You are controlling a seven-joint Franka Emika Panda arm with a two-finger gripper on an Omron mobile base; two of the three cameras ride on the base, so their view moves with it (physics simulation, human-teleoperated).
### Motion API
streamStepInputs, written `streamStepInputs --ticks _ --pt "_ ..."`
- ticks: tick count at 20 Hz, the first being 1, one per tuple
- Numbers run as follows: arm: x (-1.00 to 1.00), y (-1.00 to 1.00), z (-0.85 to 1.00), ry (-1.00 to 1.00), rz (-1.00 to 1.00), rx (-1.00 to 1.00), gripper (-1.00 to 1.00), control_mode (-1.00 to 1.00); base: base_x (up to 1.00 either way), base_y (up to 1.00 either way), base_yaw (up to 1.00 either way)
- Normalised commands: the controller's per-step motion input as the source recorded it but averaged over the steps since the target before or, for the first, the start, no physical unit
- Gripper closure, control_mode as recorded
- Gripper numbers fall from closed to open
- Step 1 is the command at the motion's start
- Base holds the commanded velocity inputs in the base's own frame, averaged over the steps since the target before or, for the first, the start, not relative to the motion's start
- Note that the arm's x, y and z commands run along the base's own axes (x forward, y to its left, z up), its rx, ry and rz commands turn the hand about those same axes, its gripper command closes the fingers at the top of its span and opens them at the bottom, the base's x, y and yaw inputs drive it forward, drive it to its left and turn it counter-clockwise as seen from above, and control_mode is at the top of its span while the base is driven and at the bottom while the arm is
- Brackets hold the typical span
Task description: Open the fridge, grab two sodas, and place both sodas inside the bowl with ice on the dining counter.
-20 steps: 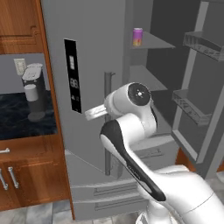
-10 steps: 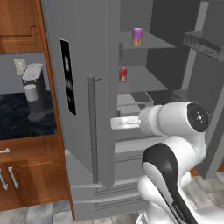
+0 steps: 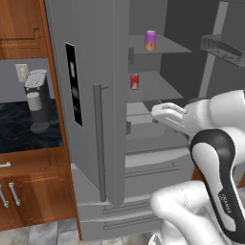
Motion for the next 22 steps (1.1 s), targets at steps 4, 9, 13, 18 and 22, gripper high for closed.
streamStepInputs --ticks 4,9,13,18,22 --pt "0.62 -0.27 -0.06 0.21 -0.01 0.20 -1.00 -1.00 0.00 0.00 0.00" --pt "0.63 -0.03 -0.17 0.13 0.00 0.19 -1.00 -1.00 0.00 0.00 0.00" --pt "0.67 0.32 -0.20 0.10 0.01 0.18 -1.00 -1.00 0.00 0.00 0.00" --pt "0.68 0.46 -0.12 0.09 0.00 0.16 -1.00 -1.00 0.00 0.00 0.00" --pt "0.67 0.47 -0.04 0.11 0.00 0.16 -1.00 -1.00 0.00 0.00 0.00"
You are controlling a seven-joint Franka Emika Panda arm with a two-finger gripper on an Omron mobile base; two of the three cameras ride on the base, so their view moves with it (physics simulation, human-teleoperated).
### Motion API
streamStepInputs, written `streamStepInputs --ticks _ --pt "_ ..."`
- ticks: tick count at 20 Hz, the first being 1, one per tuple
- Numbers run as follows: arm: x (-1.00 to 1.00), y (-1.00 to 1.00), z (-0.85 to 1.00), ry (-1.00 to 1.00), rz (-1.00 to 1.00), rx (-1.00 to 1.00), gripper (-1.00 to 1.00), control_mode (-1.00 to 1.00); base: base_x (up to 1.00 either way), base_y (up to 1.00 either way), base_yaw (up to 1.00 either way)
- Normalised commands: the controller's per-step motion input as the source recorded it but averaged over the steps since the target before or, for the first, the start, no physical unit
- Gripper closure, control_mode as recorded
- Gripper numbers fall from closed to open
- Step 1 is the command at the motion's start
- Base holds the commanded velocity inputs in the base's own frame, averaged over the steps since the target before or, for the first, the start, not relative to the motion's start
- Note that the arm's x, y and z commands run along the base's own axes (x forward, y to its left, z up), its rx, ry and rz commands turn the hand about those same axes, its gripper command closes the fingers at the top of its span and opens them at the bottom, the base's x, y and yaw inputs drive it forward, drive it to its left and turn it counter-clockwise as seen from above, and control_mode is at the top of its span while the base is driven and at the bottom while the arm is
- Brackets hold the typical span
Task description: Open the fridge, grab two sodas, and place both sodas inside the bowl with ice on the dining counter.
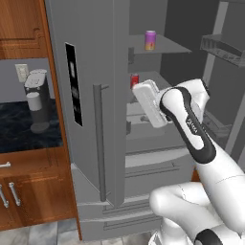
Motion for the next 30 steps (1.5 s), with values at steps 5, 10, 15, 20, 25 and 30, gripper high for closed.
streamStepInputs --ticks 5,10,15,20,25,30 --pt "0.20 0.65 -0.03 0.07 0.06 0.07 -1.00 -1.00 0.00 0.00 0.00" --pt "-0.19 0.85 -0.05 0.00 0.14 0.00 -1.00 -1.00 0.00 0.00 0.00" --pt "-0.18 0.87 -0.03 0.00 0.14 0.00 -1.00 -1.00 0.00 0.00 0.00" --pt "-0.08 0.90 -0.03 0.01 0.13 0.00 -1.00 -1.00 0.00 0.00 0.00" --pt "-0.05 0.99 -0.09 0.00 0.12 0.00 -1.00 -1.00 0.00 0.00 0.00" --pt "-0.12 0.85 -0.05 -0.02 0.05 -0.03 -1.00 -1.00 0.00 0.00 0.00"
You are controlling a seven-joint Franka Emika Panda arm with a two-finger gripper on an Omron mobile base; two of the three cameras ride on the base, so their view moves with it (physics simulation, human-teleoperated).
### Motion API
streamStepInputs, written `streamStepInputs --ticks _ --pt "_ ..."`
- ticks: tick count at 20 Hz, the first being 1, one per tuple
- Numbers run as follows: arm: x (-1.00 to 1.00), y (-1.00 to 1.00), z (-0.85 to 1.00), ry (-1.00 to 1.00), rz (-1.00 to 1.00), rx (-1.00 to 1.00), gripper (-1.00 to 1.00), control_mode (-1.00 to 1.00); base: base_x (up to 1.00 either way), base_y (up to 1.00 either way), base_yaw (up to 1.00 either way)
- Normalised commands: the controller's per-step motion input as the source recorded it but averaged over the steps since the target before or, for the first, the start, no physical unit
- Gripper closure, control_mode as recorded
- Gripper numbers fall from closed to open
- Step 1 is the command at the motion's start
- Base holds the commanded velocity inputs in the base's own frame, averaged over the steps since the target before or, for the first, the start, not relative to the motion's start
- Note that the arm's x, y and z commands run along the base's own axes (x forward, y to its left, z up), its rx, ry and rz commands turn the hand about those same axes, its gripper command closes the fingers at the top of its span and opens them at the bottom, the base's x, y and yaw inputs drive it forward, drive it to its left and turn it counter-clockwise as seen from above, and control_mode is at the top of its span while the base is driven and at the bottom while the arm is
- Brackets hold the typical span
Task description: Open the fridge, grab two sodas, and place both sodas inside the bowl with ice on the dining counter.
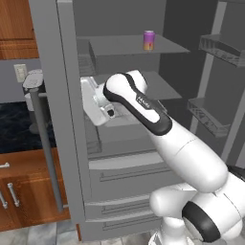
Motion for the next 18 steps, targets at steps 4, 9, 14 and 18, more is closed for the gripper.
streamStepInputs --ticks 4,9,14,18 --pt "-0.28 -0.04 0.00 -0.14 -0.02 -0.16 -1.00 -1.00 0.00 0.00 0.00" --pt "-0.37 -0.50 -0.06 -0.21 -0.05 -0.19 -1.00 -1.00 0.00 0.00 0.00" --pt "-0.40 -0.73 -0.06 -0.21 -0.09 -0.18 -1.00 -1.00 0.00 0.00 0.00" --pt "-0.39 -0.88 -0.08 -0.19 -0.14 -0.17 -1.00 -1.00 0.00 0.00 0.00"
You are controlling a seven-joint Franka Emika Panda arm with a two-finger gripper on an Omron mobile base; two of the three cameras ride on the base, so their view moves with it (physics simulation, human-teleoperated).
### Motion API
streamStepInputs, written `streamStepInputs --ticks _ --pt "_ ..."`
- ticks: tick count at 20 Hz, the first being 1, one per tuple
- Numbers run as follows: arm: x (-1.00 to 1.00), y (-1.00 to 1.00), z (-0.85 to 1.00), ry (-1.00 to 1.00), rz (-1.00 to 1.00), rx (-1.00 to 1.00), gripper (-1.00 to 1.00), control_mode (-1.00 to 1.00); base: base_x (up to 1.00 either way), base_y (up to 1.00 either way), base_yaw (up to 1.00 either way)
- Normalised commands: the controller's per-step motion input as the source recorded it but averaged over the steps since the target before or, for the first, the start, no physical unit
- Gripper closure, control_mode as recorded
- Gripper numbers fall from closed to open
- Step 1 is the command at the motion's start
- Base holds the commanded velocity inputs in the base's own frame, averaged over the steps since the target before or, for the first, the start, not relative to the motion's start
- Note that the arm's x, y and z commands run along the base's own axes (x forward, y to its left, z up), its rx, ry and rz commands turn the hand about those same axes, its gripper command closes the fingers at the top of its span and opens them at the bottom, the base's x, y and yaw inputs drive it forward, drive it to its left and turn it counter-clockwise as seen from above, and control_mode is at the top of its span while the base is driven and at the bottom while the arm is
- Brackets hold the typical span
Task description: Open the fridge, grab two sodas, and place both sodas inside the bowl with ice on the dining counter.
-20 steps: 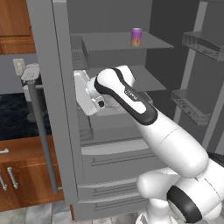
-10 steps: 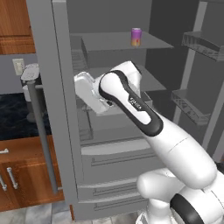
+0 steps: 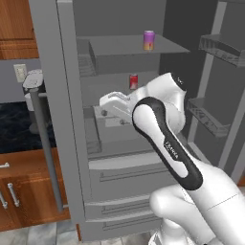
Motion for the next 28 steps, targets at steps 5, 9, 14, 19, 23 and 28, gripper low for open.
streamStepInputs --ticks 5,9,14,19,23,28 --pt "-0.43 -0.90 -0.05 -0.19 -0.15 -0.19 -1.00 -1.00 0.00 0.00 0.00" --pt "-0.43 -0.86 -0.04 -0.20 -0.12 -0.22 -1.00 -1.00 0.00 0.00 0.00" --pt "-0.50 -0.79 -0.11 -0.15 -0.12 -0.23 -1.00 -1.00 0.00 0.00 0.00" --pt "-0.55 -0.70 -0.26 -0.12 -0.13 -0.23 -1.00 -1.00 0.00 0.00 0.00" --pt "-0.51 -0.51 -0.19 -0.12 -0.12 -0.19 -1.00 -1.00 0.00 0.00 0.00" --pt "-0.04 0.00 -0.03 -0.02 0.00 -0.01 -1.00 -1.00 0.00 0.00 0.00"
